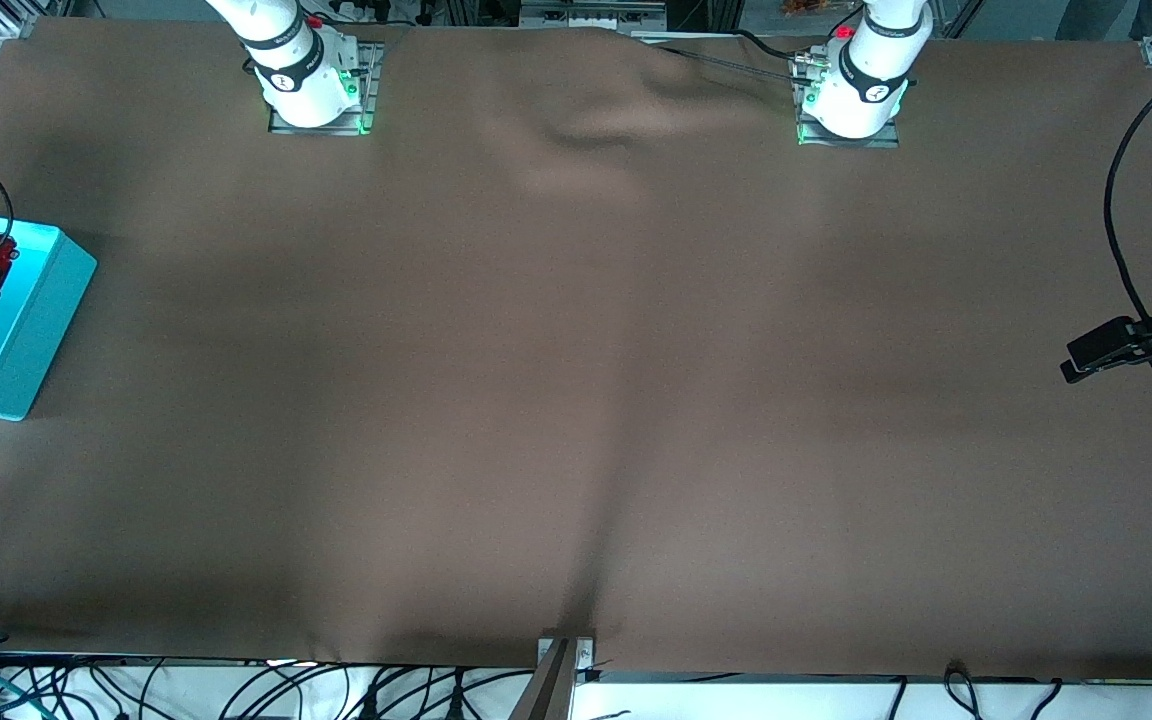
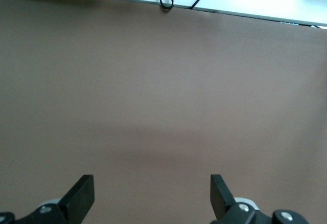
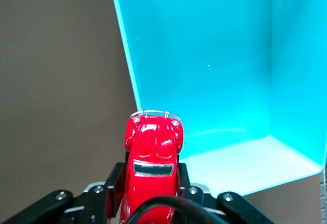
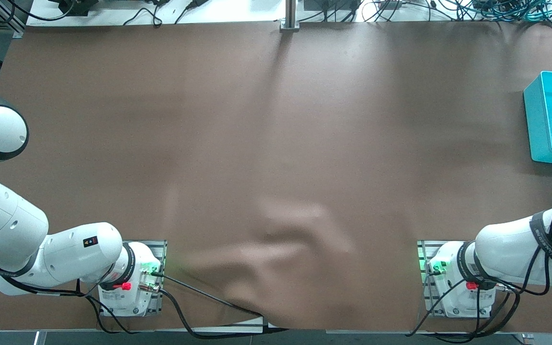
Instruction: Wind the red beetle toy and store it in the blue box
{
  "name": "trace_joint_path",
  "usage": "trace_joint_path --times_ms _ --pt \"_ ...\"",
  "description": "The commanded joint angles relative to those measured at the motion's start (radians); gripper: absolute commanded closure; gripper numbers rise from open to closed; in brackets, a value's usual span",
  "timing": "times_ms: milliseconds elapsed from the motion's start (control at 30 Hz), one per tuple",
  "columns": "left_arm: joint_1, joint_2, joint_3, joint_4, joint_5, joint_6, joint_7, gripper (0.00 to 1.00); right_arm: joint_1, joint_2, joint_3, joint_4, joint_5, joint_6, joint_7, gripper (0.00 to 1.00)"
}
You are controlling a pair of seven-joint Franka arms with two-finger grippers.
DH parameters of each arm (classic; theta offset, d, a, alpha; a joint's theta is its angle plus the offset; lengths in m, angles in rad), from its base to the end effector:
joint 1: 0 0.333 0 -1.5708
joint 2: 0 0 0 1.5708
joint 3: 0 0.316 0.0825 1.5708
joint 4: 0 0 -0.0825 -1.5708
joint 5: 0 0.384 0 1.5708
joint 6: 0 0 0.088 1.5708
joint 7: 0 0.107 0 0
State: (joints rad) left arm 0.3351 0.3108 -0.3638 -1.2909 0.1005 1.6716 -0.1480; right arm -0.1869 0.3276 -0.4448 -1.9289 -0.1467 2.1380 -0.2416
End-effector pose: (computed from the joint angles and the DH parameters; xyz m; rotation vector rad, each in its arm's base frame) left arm 0.6524 0.0296 0.5891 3.1158 0.2099 0.1377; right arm 0.4914 -0.3525 0.3291 2.9005 -0.4245 -0.2844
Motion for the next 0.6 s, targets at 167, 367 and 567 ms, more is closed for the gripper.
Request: trace_joint_path --times_ms 167,367,567 --pt "-0.001 0.011 0.003 0.028 -0.021 -0.016 0.024 0.0 -0.129 0.12 0.029 0.126 -0.001 0.0 -0.163 1.0" --pt "-0.002 0.011 0.002 0.028 -0.021 -0.016 0.024 0.0 -0.158 0.145 0.031 0.133 0.001 0.045 -0.189 1.0" --pt "-0.002 0.011 0.002 0.028 -0.021 -0.016 0.022 0.0 -0.183 0.192 0.032 0.133 0.004 0.109 -0.232 1.0"
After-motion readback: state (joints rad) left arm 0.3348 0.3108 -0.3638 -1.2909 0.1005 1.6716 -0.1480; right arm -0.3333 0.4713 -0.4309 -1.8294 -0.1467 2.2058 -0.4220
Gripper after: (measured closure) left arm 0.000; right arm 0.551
